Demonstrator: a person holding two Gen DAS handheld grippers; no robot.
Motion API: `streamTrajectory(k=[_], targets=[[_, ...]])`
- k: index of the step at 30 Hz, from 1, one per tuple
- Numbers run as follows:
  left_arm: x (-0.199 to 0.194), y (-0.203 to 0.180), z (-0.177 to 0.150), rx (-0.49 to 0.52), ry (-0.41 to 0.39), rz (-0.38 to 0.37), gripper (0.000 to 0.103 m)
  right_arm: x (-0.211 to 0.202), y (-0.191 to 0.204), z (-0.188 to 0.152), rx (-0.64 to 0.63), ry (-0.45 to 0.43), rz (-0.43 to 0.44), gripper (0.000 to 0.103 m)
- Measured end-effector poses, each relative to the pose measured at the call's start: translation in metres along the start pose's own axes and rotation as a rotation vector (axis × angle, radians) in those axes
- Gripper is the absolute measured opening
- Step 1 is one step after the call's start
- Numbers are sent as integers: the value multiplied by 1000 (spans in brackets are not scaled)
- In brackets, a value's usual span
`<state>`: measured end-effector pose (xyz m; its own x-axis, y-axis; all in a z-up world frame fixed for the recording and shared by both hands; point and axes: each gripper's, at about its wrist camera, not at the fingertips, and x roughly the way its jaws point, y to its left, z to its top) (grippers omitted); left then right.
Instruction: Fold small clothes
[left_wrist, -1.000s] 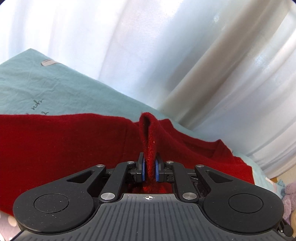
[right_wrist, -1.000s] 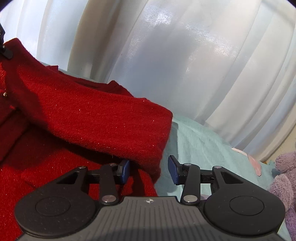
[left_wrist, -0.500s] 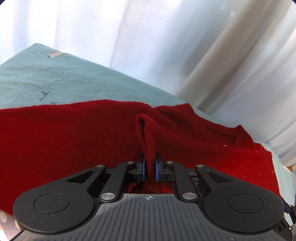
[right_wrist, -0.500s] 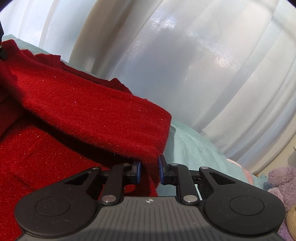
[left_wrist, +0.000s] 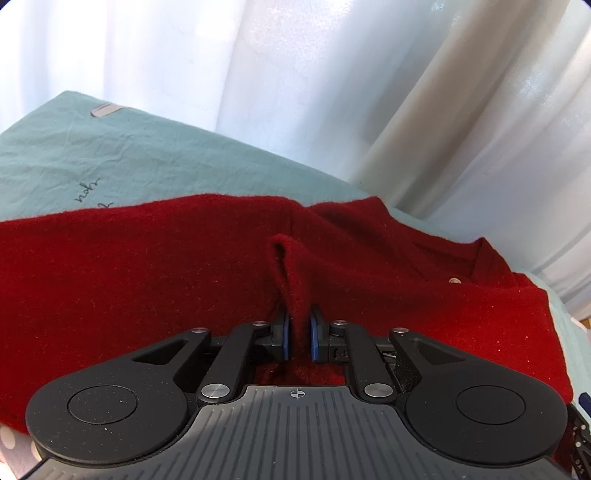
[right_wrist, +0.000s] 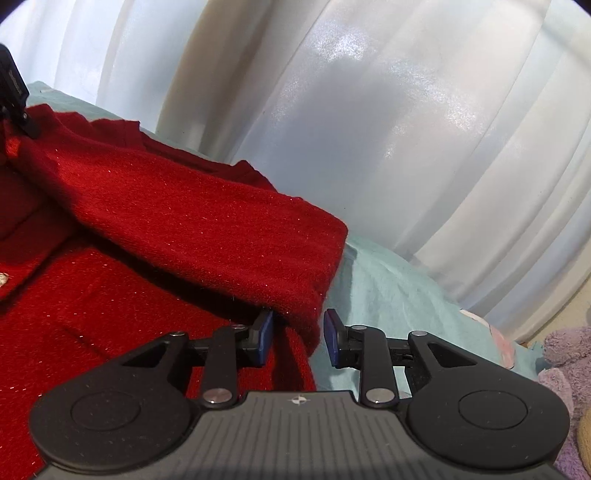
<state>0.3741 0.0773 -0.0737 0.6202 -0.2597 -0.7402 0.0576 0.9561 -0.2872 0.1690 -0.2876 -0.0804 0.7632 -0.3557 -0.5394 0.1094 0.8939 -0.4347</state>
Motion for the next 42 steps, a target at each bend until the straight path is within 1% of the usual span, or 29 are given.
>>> streamTrajectory(k=[2,4,6,8,11,13,15,17,21,25,27,29,30,31,32,33,35,36,37,39,42], targets=[[1,0,-1,-8,-1,7,15,-11,-10,3,37,-13,25,28],[1,-1,-1,-22,-12,4,22,-19,-18,7,83,-41,41,27],[1,-3,0,-22,-19,2,26,-21,-20,12,118,-63,60,27],[0,-5,0,-26,-16,-4,26,-15,-15,15,136,-74,79,27],[-4,-3,-1,-23,-18,2,25,-4,0,20,122,-69,118,27],[-7,1,-1,-30,-18,9,25,2,12,21,96,-71,159,27],[-10,6,-2,-38,-21,7,25,9,23,22,60,-65,176,27],[-11,10,-3,-51,-11,1,25,20,32,20,32,-39,168,27],[-10,13,-9,-66,17,-45,25,28,38,17,26,-40,152,27],[-5,7,-16,-11,24,-21,24,29,39,16,22,-41,145,29],[-5,10,-17,-26,19,-28,24,29,41,15,15,-42,138,29],[-7,14,-18,-60,13,-52,37,29,43,15,20,-40,125,32],[-9,16,-19,-89,19,-90,54,30,43,15,26,-39,113,37],[-11,19,-20,-113,23,-123,75,30,44,15,30,-40,99,43],[-14,20,-21,-132,24,-142,81,30,44,14,31,-41,83,47],[-22,20,-23,-152,7,-138,86,30,42,14,35,-41,67,54],[-41,25,-27,-170,-55,-97,88,26,37,15,63,-34,65,55],[-53,32,-29,-198,-90,-90,91,23,33,16,85,-33,74,56],[-64,43,-32,-245,-124,-86,95,18,30,16,103,-34,80,58],[-87,74,-40,-369,-196,-56,95,4,25,13,130,-47,90,62],[-114,135,-54,-584,-293,64,96,-15,20,8,156,-63,113,66]])
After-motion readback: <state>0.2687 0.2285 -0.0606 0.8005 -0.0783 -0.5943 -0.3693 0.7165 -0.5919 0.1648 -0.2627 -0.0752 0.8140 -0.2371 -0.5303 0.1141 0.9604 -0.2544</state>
